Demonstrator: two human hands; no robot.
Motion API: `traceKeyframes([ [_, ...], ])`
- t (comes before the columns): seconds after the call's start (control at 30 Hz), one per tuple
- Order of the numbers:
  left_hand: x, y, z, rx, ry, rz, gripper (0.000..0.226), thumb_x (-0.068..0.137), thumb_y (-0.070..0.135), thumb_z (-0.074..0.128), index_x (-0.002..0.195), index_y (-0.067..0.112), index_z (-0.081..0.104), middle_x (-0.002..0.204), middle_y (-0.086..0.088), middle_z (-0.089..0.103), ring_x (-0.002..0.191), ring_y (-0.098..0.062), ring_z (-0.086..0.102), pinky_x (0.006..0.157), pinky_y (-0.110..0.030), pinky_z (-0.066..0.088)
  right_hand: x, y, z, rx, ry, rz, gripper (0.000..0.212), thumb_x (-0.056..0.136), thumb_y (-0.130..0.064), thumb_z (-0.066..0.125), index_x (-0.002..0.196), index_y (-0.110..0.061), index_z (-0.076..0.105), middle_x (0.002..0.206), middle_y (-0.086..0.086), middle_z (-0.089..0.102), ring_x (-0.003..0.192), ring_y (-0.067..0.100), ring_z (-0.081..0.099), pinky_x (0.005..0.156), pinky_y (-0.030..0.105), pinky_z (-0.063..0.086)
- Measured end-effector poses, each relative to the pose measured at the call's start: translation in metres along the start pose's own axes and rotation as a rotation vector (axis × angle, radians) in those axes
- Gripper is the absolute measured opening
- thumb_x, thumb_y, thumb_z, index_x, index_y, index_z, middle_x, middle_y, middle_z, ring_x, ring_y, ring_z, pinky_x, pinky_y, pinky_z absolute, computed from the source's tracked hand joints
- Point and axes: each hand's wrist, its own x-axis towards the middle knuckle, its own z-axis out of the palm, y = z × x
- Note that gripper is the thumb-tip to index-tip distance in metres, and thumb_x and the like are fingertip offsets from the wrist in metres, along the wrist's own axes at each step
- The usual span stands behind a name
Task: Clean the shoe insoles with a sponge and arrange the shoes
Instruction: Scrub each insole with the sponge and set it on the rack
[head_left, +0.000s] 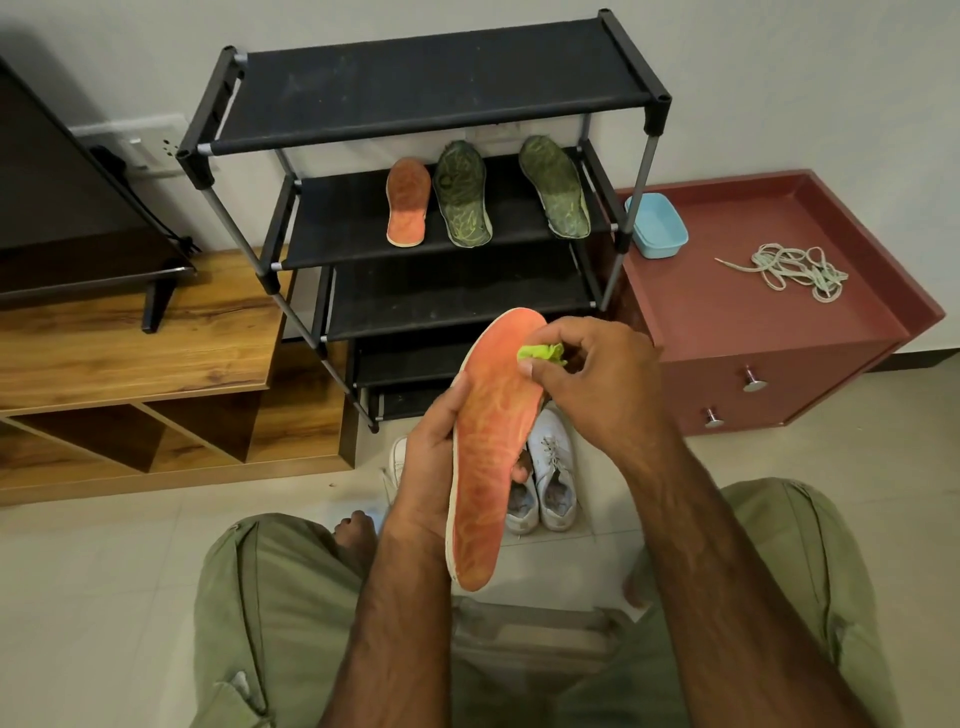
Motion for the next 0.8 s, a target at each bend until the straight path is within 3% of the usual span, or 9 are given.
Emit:
traceKeyframes([
  [0.13, 0.003, 0.000, -0.002, 0.029, 0.003, -0.020, 0.055, 0.098, 0.054, 0.051, 0.085, 0.012, 0.083, 0.086, -0.017, 0.067, 0.061, -0.024, 0.057, 0.050, -0.027, 0.048, 0.006, -0.002, 0.000, -0.098, 0.134, 0.011, 0.014, 0.085, -0.037, 0.081, 0.098, -0.033, 0.078, 0.098, -0.011, 0.062, 0.096, 0.015, 0.061, 0.082, 0.044, 0.056],
  [0.33, 0.011, -0.005, -0.005, -0.007, -0.042, -0.012, 0.060, 0.097, 0.062, 0.050, 0.103, 0.010, 0.081, 0.092, -0.016, 0.067, 0.066, -0.024, 0.059, 0.054, -0.030, 0.052, -0.002, -0.012, 0.009, -0.170, -0.012, 0.002, 0.017, 0.087, -0.048, 0.074, 0.098, -0.034, 0.077, 0.095, -0.013, 0.068, 0.088, 0.009, 0.065, 0.078, 0.040, 0.057],
  [0.5, 0.014, -0.008, -0.006, 0.030, -0.055, -0.023, 0.064, 0.096, 0.065, 0.052, 0.110, 0.008, 0.078, 0.095, -0.019, 0.067, 0.066, -0.025, 0.059, 0.055, -0.030, 0.052, 0.001, -0.009, 0.009, -0.233, 0.191, 0.088, 0.019, 0.090, -0.044, 0.072, 0.102, -0.030, 0.076, 0.095, -0.010, 0.067, 0.091, 0.016, 0.065, 0.076, 0.040, 0.057],
  [0.67, 0.016, -0.012, 0.001, 0.038, -0.062, 0.008, 0.055, 0.100, 0.058, 0.049, 0.118, 0.013, 0.075, 0.097, -0.014, 0.071, 0.071, -0.024, 0.059, 0.055, -0.031, 0.050, 0.000, -0.020, 0.015, -0.105, -0.043, 0.087, 0.019, 0.085, -0.048, 0.071, 0.098, -0.036, 0.079, 0.088, -0.017, 0.075, 0.081, 0.004, 0.069, 0.076, 0.037, 0.060],
  [0.8, 0.014, -0.010, -0.001, 0.073, -0.054, -0.028, 0.063, 0.097, 0.064, 0.050, 0.121, 0.010, 0.073, 0.093, -0.014, 0.071, 0.066, -0.024, 0.057, 0.055, -0.030, 0.050, 0.005, -0.015, 0.008, -0.185, 0.147, 0.148, 0.019, 0.086, -0.046, 0.073, 0.097, -0.032, 0.078, 0.088, -0.014, 0.074, 0.080, 0.010, 0.068, 0.079, 0.041, 0.059],
])
